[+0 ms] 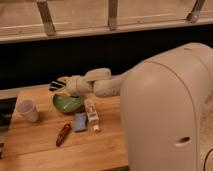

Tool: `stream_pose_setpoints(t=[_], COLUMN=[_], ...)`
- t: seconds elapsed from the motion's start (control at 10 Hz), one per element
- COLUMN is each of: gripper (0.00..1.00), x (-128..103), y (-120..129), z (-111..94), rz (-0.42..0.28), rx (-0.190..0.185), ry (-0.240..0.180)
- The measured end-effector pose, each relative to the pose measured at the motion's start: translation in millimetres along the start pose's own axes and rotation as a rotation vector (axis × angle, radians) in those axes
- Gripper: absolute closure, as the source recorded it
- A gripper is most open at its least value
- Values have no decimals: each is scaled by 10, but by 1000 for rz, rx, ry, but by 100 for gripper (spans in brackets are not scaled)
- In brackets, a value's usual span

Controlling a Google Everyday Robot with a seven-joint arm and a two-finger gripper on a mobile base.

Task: Place the eraser in the ceramic cup

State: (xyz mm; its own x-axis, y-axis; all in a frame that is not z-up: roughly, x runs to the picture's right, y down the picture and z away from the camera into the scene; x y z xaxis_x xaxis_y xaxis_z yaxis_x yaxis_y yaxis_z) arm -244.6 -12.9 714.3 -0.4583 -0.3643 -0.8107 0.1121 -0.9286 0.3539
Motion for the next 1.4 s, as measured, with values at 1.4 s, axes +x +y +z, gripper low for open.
stream_pose_setpoints(t=[1.4], gripper=[100], x=[581], y=[314], z=[1069], rz=[-82], rx=[152], ry=[359])
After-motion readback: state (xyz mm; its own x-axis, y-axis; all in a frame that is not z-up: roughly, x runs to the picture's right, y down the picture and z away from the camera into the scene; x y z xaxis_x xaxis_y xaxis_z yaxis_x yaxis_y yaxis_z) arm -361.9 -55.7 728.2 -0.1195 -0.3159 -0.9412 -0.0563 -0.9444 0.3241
